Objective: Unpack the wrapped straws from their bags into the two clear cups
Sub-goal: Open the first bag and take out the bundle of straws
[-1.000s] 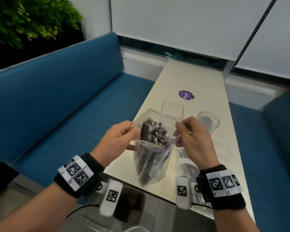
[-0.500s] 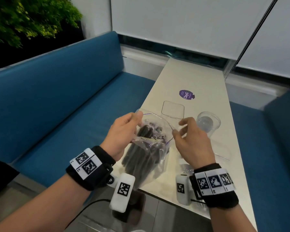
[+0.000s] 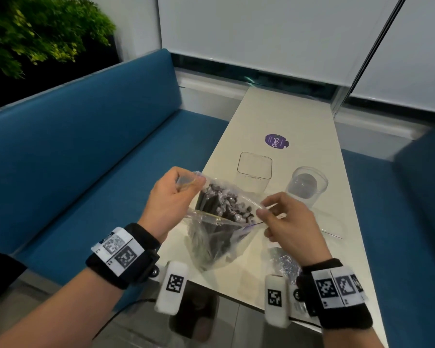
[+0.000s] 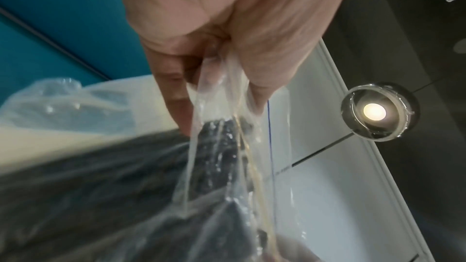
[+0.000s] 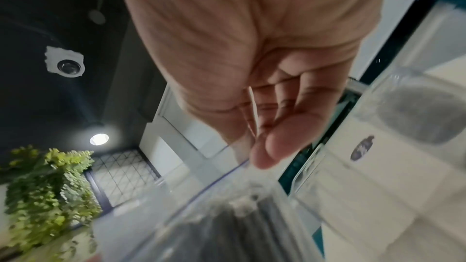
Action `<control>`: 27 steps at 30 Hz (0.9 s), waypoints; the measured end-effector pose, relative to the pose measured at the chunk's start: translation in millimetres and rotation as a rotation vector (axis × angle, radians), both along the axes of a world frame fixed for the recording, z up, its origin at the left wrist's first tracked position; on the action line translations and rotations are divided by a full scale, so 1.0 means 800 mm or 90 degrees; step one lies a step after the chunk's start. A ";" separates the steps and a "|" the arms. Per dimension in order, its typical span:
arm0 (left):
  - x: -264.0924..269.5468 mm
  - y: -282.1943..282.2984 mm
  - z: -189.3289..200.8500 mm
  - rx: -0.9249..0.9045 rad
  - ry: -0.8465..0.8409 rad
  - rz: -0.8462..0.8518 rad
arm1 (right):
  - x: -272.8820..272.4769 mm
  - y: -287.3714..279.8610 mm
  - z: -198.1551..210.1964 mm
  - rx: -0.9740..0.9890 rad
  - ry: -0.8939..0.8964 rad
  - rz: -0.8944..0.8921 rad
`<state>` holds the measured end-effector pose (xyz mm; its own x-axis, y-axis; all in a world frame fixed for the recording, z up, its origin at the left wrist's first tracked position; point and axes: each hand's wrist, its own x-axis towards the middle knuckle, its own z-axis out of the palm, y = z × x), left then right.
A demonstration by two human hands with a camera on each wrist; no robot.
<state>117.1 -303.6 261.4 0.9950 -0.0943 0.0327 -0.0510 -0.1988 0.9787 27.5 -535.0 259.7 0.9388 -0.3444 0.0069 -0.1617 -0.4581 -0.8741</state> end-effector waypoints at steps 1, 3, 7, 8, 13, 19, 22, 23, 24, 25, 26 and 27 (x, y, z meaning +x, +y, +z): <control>0.001 0.002 0.001 0.010 0.008 -0.010 | 0.000 -0.007 0.000 0.017 -0.012 -0.029; -0.002 0.004 0.003 0.027 0.035 -0.056 | 0.001 -0.012 0.003 0.060 -0.053 -0.065; -0.006 -0.003 -0.001 0.061 0.029 -0.089 | 0.008 0.009 0.001 0.240 -0.096 -0.024; -0.006 -0.004 -0.003 0.047 0.030 -0.069 | 0.008 0.015 -0.001 0.302 -0.100 0.010; -0.002 -0.005 -0.013 -0.091 0.088 -0.034 | 0.006 0.025 -0.006 0.267 -0.080 0.141; -0.004 -0.004 -0.015 -0.107 0.135 -0.041 | 0.012 0.031 -0.019 0.081 -0.053 -0.010; -0.015 -0.007 -0.008 -0.054 0.083 -0.105 | 0.020 0.044 -0.019 0.192 -0.096 -0.045; -0.018 -0.008 -0.006 -0.045 0.084 -0.111 | 0.022 0.046 -0.019 0.187 -0.104 -0.050; -0.019 -0.010 -0.006 -0.043 0.099 -0.097 | 0.023 0.048 -0.021 0.172 -0.106 -0.051; -0.018 -0.010 -0.007 -0.043 0.118 -0.079 | 0.024 0.049 -0.023 0.156 -0.105 -0.050; -0.017 -0.010 -0.008 -0.042 0.136 -0.060 | 0.023 0.049 -0.023 0.140 -0.100 -0.046; -0.016 -0.011 -0.010 -0.042 0.154 -0.043 | 0.023 0.049 -0.025 0.127 -0.095 -0.043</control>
<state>104.7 -312.4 253.3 0.9660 -0.1669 -0.1974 0.1752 -0.1385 0.9747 45.8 -495.8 240.1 0.9073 -0.4150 0.0685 -0.0493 -0.2668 -0.9625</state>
